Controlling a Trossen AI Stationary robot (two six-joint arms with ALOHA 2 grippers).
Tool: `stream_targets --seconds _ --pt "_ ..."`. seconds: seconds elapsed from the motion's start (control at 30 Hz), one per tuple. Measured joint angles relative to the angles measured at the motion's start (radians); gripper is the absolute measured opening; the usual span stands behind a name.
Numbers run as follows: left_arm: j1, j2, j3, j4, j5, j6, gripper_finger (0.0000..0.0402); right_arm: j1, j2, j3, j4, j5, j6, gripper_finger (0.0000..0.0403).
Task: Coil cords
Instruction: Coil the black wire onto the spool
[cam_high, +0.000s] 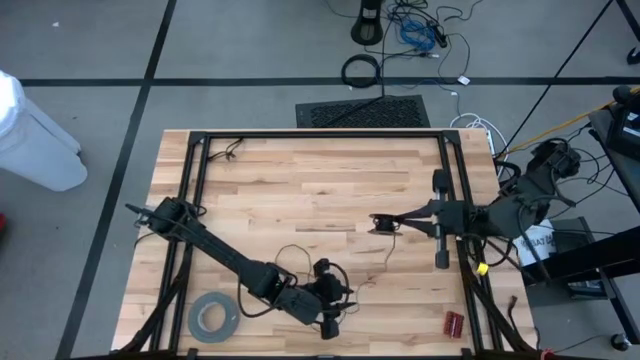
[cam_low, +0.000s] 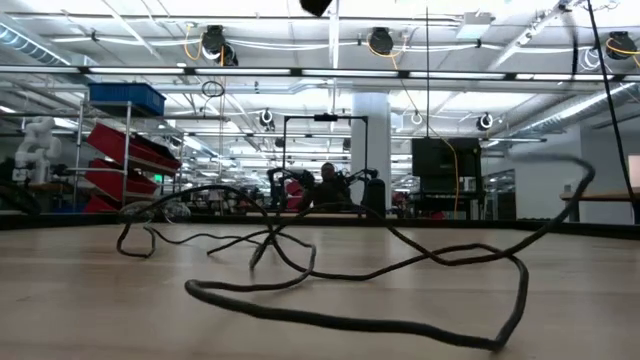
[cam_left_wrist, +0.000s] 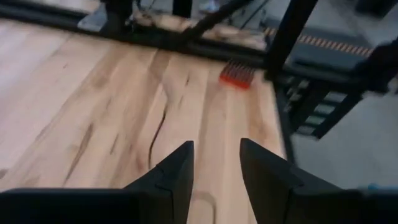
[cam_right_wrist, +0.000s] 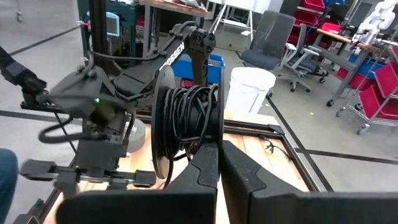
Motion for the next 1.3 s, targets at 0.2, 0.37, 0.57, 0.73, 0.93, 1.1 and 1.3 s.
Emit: stream_targets --seconds 0.2,0.37,0.57,0.73,0.93,1.1,1.3 --pt "0.017 0.000 0.000 -0.047 0.000 -0.018 0.0137 0.022 -0.018 0.000 -0.010 0.000 0.009 0.0000" --pt "0.036 0.000 0.000 -0.011 -0.023 0.062 0.0137 0.028 -0.016 0.000 -0.014 0.000 0.010 0.0000" --pt "0.059 0.036 0.000 0.088 -0.005 0.081 0.0137 0.028 -0.024 0.000 -0.051 -0.043 0.058 0.0000" --pt "0.045 0.066 0.001 0.212 -0.013 0.079 0.0137 0.039 -0.022 0.000 -0.065 -0.053 0.081 0.0000" --pt "0.014 0.183 -0.001 0.501 -0.125 0.105 0.0137 0.041 -0.025 0.000 -0.066 -0.077 0.109 0.0000" --pt "0.010 0.282 0.000 0.830 -0.146 0.161 0.0137 0.041 -0.032 0.000 -0.066 -0.132 0.148 0.0000" --pt "0.019 0.343 -0.001 0.900 -0.155 0.158 0.0137 0.041 -0.040 0.000 -0.066 -0.156 0.159 0.0000"
